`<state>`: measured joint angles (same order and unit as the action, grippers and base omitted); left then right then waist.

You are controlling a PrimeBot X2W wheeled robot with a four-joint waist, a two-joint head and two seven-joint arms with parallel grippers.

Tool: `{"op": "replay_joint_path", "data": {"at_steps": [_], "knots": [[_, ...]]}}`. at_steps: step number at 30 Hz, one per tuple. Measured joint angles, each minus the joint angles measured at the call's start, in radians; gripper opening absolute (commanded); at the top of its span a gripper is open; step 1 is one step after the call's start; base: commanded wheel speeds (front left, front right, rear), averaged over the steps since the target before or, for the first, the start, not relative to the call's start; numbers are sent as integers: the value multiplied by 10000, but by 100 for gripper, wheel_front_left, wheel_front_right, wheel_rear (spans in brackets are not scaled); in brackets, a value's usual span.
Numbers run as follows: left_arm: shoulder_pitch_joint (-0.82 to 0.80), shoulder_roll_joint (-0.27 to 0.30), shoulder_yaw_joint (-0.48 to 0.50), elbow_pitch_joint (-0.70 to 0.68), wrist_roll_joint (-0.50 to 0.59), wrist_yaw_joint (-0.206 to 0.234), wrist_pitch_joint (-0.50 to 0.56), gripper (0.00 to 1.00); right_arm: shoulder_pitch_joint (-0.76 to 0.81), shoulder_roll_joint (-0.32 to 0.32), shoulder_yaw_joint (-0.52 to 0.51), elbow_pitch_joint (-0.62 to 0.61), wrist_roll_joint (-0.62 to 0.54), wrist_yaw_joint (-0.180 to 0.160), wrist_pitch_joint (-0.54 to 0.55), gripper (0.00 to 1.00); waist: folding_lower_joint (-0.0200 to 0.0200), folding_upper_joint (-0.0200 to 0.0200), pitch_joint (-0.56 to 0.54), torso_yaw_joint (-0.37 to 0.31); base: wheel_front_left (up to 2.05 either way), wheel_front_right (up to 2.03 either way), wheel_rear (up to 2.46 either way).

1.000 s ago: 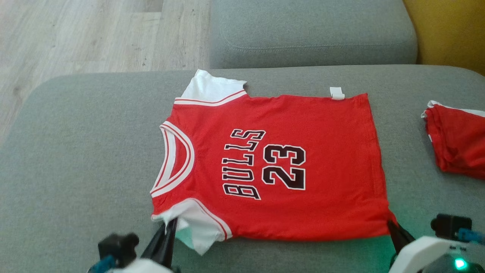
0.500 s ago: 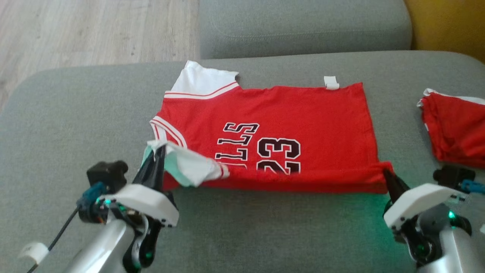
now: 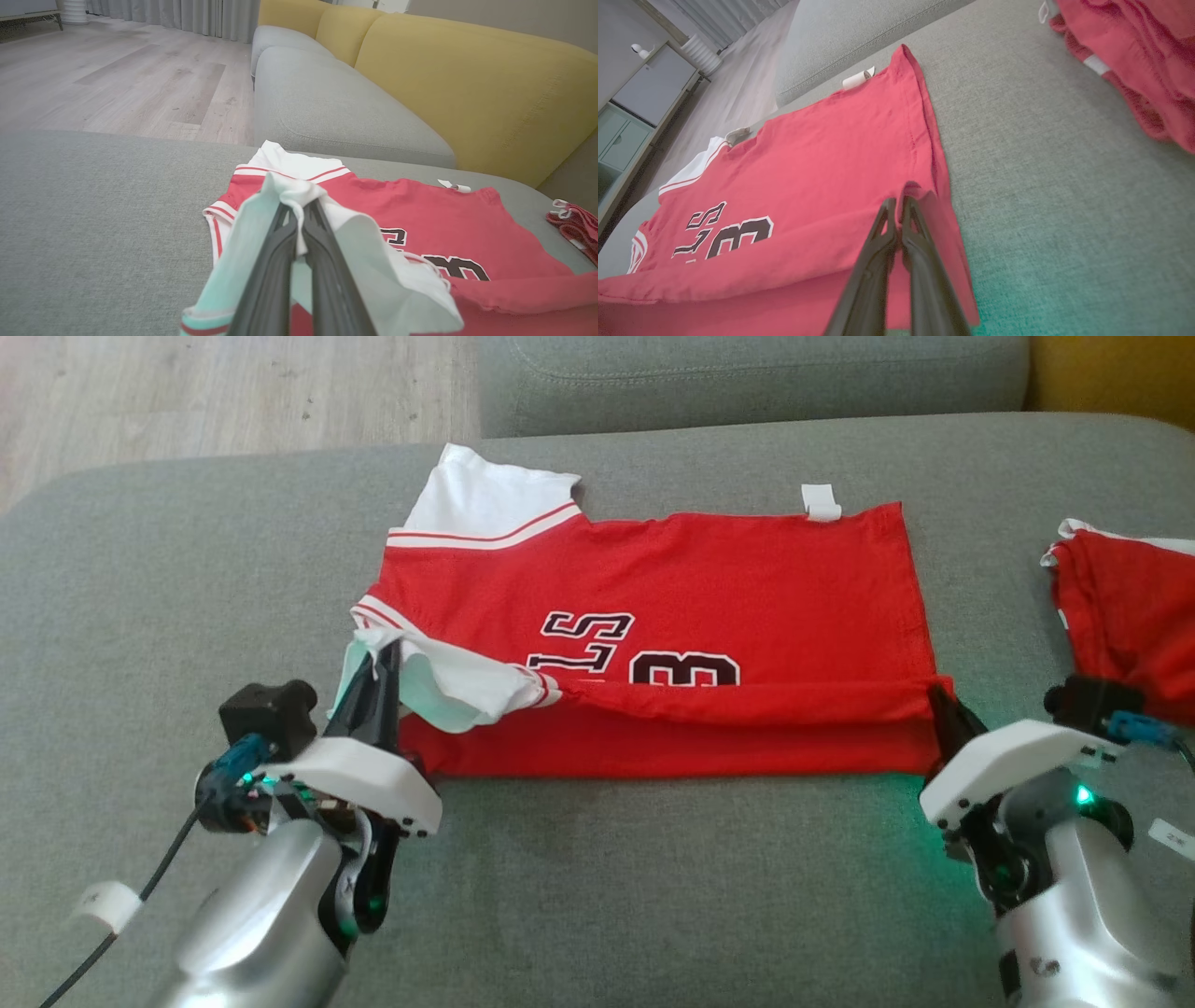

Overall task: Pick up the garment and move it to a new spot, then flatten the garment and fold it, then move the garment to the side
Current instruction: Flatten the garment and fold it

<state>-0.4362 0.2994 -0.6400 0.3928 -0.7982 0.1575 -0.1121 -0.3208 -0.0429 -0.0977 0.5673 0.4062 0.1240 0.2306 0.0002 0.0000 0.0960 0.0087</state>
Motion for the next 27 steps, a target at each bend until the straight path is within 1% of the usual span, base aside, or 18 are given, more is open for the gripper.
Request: {"op": "replay_joint_path", "data": {"at_steps": [1, 2, 3, 4, 7, 10, 15, 17, 21, 25, 27], "knots": [[-49, -25, 2, 109, 0, -2, -73, 6, -106, -8, 61, 130, -29, 0, -115, 24, 0, 0, 24, -9, 0, 0, 0], [-100, -44, 4, 213, 0, -6, -150, 39, -215, -21, 132, 247, -31, 0, -257, 70, 0, 0, 40, -20, 0, 0, 0], [-138, -59, 8, 267, 4, -13, -232, 85, -306, -21, 211, 309, -27, 0, -477, 100, 0, 0, 50, -30, 0, 0, 0], [-159, -69, 12, 293, 46, -88, -349, 100, -409, -21, 274, 387, -27, 0, -675, 100, -1, 0, 57, -36, 0, 0, 0], [-185, -144, 42, 332, 71, -173, -593, 100, -655, -21, 531, 495, 92, 0, -1287, 100, -1, 0, 44, -34, 0, 0, 0], [-178, -173, 98, 286, 71, -259, -779, 100, -775, -23, 560, 562, 36, 0, -1839, 100, -1, 0, -11, -22, 0, 0, 0], [1, -115, 155, -155, 71, -257, -918, 100, -745, -25, 483, 410, -493, 0, -2318, 100, -1, 0, -131, 2, 0, 0, 0], [324, -19, 171, -520, 69, -238, -961, 100, -630, -25, 336, 52, -943, 0, -2452, 100, -2, 0, -217, 15, 0, 0, 0], [1491, 318, 163, -1185, -54, 132, -708, 100, 182, -27, -46, -920, -1743, 0, -2481, 100, -2, 0, -391, 76, 0, 0, 0], [2669, 610, 186, -1638, -393, 677, -309, 100, 1498, -23, -382, -2008, -2113, 0, -2207, 100, -3, 0, -497, 200, 0, 0, 0], [3020, 671, 199, -1728, -583, 855, -65, 100, 2040, -19, -477, -2520, -2159, 0, -2004, 100, -3, 0, -497, 236, 0, 0, 0]]}}
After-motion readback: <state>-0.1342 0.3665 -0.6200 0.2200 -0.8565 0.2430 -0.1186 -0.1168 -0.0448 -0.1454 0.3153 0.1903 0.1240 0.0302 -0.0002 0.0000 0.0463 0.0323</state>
